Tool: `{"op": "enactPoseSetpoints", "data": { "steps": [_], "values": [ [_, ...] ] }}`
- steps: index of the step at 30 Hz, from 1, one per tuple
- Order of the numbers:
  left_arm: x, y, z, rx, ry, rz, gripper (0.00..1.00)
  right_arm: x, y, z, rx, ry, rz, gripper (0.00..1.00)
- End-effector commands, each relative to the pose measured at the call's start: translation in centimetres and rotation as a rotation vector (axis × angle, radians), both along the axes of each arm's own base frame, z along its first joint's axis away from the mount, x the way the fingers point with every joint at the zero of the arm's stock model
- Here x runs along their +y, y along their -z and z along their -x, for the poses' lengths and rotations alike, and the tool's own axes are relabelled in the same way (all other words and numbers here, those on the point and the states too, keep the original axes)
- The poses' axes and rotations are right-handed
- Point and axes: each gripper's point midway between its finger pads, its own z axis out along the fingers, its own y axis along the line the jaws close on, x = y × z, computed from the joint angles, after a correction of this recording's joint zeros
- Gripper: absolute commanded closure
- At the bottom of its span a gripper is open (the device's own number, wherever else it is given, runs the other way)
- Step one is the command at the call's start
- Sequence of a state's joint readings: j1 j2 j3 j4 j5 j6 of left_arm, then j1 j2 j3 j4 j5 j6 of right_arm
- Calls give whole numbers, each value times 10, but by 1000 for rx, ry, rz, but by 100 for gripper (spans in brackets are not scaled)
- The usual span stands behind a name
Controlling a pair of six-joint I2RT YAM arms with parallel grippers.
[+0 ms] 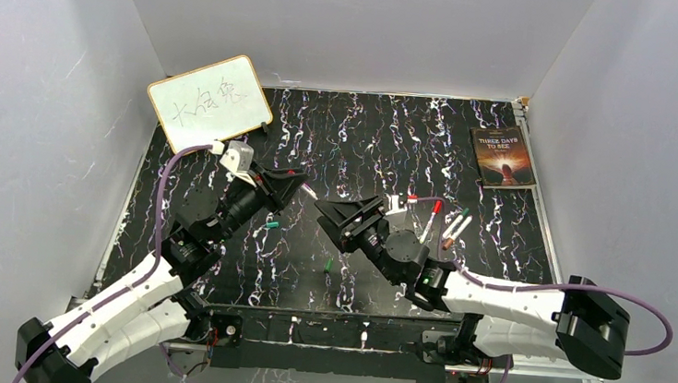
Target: Insert the pens into the pen caps
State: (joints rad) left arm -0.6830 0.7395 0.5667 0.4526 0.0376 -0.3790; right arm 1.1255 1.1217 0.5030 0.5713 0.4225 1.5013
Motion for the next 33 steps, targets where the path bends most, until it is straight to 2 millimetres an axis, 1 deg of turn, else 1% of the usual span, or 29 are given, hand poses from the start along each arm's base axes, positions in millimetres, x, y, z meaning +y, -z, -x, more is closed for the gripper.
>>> {"op": "enactPoseSetpoints", "data": {
  "steps": [1, 3, 9, 12, 17, 20, 23, 29, 32, 33],
  "values": [
    [1, -22, 4, -64, 5, 1, 100, 7, -34, -6, 12, 19, -133, 34],
    [1, -22, 3, -60, 6, -8, 100, 10, -35, -8, 19, 20, -149, 37],
    [1, -23, 0, -67, -2, -53, 100, 19, -38, -10, 22, 3, -186, 40],
    [3, -26, 3, -85, -2, -46, 100, 19, -36, -11, 25, 6, -189, 41],
    [6, -20, 8, -93, 2, -45, 100, 16, -41, -14, 22, 25, -226, 43],
    [5, -18, 10, -110, 15, -40, 100, 14, -45, -18, 35, 32, -277, 44],
    [2, -18, 10, -123, 27, -42, 100, 17, -47, -19, 56, 1, -337, 44],
    [-4, -16, 10, -132, 53, -32, 100, 28, -43, -18, 105, -58, -425, 43],
    [-9, -13, 14, -132, 89, -22, 100, 26, -40, -21, 117, -61, -487, 45],
    [-10, -12, 15, -131, 95, -20, 100, 23, -45, -22, 107, -63, -518, 45]
  ]
}}
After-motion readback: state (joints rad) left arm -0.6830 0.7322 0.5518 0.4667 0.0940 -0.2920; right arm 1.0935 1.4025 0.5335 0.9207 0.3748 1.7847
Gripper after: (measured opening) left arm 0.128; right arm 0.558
